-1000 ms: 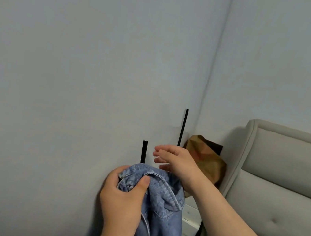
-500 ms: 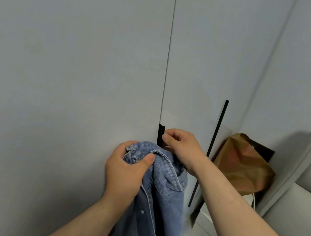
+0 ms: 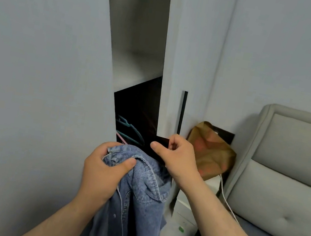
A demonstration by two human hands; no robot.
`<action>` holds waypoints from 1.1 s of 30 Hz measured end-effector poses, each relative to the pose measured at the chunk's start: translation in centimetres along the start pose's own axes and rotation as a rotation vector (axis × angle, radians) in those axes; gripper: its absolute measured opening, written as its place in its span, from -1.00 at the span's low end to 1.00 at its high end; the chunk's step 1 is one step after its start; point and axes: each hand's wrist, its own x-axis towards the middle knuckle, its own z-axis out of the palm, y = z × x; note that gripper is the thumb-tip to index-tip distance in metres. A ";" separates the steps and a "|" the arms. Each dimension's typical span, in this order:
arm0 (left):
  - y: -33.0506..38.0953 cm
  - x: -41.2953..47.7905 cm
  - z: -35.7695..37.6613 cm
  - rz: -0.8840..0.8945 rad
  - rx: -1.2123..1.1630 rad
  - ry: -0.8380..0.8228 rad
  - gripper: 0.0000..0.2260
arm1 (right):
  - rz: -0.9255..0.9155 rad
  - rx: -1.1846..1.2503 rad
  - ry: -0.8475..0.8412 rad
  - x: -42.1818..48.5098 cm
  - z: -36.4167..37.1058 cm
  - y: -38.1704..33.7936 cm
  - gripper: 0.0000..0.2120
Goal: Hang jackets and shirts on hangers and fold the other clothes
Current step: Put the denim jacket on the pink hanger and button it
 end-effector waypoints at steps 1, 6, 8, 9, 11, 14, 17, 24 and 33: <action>-0.2 0.0 0.3 0.005 0.014 -0.022 -0.73 | -0.008 -0.020 0.063 -0.3 -0.6 0.2 -0.59; -0.8 0.4 2.0 0.031 0.027 -0.094 -0.73 | -0.039 -0.127 0.205 -1.2 -5.1 1.3 -0.62; -0.9 0.8 2.4 0.030 0.015 -0.105 -0.74 | -0.043 -0.178 0.224 -1.1 -6.8 2.0 -0.51; -0.8 1.1 3.1 0.037 0.001 -0.130 -0.74 | -0.049 -0.216 0.258 -1.1 -7.8 2.2 -0.46; -1.1 1.5 3.7 0.035 -0.014 -0.157 -0.74 | -0.079 -0.287 0.304 -1.1 -9.2 2.0 -0.50; -1.2 2.3 3.6 0.047 0.002 -0.117 -0.76 | -0.103 -0.225 0.288 -1.1 -9.7 2.1 -0.62; -1.4 3.8 5.0 0.055 -0.013 -0.120 -0.77 | -0.105 -0.161 0.308 -1.2 -10.7 1.6 -0.63; -1.4 5.2 8.6 0.113 -0.038 -0.155 -0.75 | -0.116 -0.163 0.345 -1.0 -13.5 2.2 -0.60; -1.0 6.6 11.2 0.083 -0.117 -0.121 -0.76 | -0.094 -0.181 0.339 -0.4 -16.7 2.7 -0.59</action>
